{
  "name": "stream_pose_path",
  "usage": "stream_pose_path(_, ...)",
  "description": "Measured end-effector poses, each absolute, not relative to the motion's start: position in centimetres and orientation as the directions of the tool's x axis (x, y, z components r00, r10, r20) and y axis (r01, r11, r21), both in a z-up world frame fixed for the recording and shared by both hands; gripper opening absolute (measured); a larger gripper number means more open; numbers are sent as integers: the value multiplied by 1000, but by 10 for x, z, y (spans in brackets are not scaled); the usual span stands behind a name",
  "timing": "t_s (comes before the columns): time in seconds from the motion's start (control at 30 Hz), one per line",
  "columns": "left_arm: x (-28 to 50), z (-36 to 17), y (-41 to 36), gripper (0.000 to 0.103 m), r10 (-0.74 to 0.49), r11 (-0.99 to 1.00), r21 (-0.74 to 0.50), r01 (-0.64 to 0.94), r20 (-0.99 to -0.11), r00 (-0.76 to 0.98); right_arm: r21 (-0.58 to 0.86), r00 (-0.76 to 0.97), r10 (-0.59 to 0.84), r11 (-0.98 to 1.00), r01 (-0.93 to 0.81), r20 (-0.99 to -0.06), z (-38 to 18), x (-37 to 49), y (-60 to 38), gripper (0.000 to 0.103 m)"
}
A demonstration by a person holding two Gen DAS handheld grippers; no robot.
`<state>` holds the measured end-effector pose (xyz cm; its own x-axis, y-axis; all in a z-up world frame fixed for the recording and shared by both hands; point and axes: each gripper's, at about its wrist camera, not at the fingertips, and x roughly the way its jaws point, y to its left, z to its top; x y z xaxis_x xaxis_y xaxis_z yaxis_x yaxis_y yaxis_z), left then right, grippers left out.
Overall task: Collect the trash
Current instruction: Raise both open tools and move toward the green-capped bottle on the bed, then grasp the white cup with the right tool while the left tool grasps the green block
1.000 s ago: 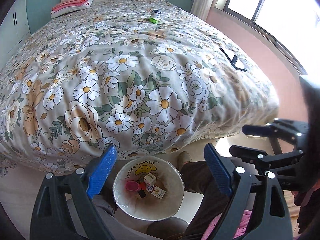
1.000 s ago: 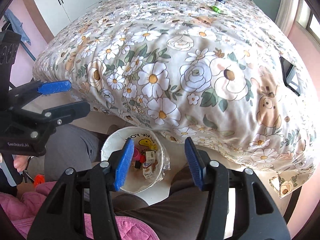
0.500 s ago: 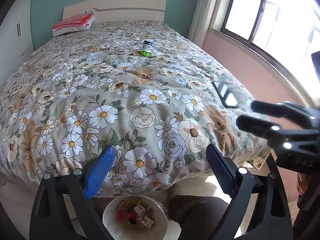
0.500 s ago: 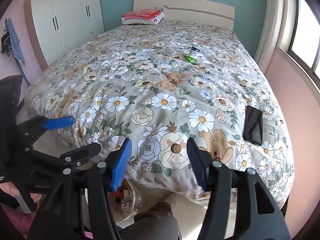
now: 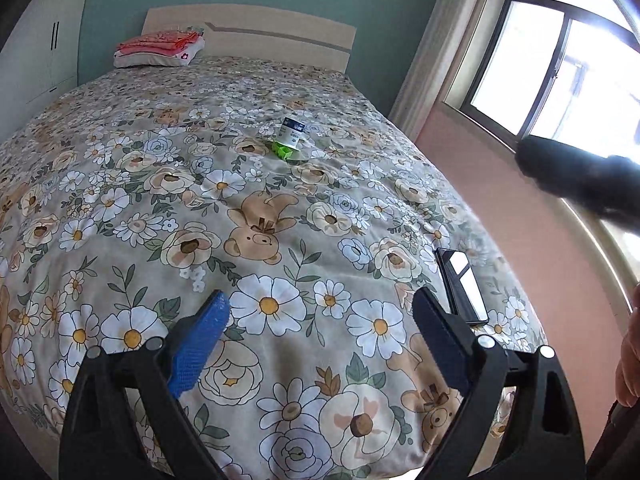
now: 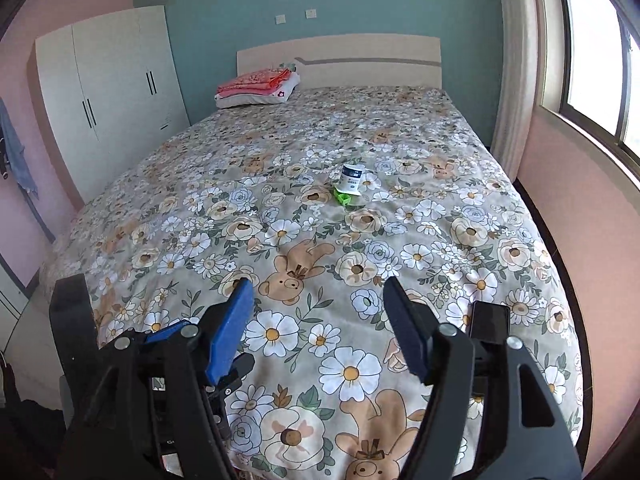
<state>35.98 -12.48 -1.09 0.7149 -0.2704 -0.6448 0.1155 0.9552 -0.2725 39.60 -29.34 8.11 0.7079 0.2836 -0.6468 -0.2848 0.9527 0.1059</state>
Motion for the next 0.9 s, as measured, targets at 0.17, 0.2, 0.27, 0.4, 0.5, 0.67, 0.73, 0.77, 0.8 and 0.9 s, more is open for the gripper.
stream_pose_path(0.17,417,-22,-135,94,-251,955,-286,81,-627,737,119,692,294,950,-289,-659,74,466,-297,67)
stream_pose_path(0.2,429,-24,-136,94,-251,953,-292,77,-624,740,121,688,295,949,-291,-663,72,479,-296,67)
stream_pose_path(0.27,449,-27,-139,94,-243,952,-300,64,-609,755,122,679,295,949,-292,-672,65,507,-295,67)
stream_pose_path(0.4,490,-37,-143,94,-218,949,-313,32,-580,785,129,658,303,945,-300,-689,48,564,-293,67)
stream_pose_path(0.5,523,-47,-147,94,-198,950,-312,12,-571,797,134,642,316,939,-316,-698,35,604,-290,67)
stream_pose_path(0.67,581,-70,-150,94,-177,948,-318,-25,-588,790,164,608,336,933,-321,-720,11,677,-289,67)
stream_pose_path(0.73,604,-81,-150,94,-180,944,-327,-35,-603,777,184,581,345,930,-319,-737,-1,707,-287,67)
stream_pose_path(0.77,616,-86,-150,94,-176,943,-330,-47,-612,771,188,568,343,930,-315,-748,-7,721,-285,67)
stream_pose_path(0.8,627,-92,-148,94,-180,938,-343,-56,-619,765,193,557,346,929,-316,-755,-12,735,-282,67)
stream_pose_path(0.9,658,-106,-141,94,-192,915,-393,-97,-632,751,227,518,370,920,-319,-771,-30,774,-274,67)
